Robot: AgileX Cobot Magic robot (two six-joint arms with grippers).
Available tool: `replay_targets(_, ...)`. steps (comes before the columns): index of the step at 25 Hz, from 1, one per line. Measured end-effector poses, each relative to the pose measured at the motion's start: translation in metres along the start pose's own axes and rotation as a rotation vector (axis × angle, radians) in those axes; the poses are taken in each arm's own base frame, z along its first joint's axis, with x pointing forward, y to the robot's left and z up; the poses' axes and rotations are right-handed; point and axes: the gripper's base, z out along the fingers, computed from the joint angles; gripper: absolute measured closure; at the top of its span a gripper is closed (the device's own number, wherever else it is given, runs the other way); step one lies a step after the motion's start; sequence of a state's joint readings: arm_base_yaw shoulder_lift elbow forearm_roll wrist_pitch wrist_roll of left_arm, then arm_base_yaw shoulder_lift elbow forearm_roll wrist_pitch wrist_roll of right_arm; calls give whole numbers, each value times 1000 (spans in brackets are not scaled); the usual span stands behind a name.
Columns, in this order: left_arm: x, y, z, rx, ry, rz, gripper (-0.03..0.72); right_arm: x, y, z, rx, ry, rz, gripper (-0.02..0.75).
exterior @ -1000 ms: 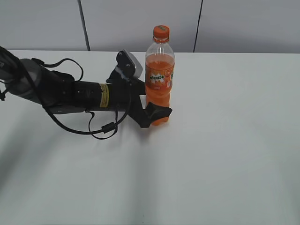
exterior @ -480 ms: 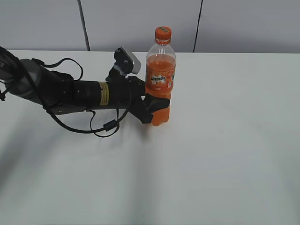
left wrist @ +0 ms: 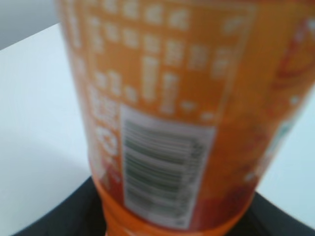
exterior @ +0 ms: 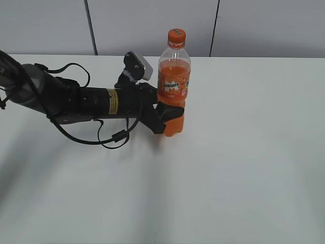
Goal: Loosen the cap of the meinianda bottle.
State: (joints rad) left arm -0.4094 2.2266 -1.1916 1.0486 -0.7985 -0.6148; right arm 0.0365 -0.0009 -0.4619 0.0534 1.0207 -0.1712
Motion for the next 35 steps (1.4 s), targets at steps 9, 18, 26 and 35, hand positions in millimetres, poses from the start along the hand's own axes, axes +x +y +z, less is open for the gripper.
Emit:
replay_targets(9,0,0,0,0,0,0,309,-46,-8,15,-17,141,4,278)
replay_targets(18,0,0,0,0,0,0,309,-118,-20,47,-30,259,36,278)
replay_targets(26,0,0,0,1,-1,0,309,-171,-29,94,-41,344,49,278)
replay_targets(35,0,0,0,2,-3,0,309,-207,-36,148,-70,542,63,278)
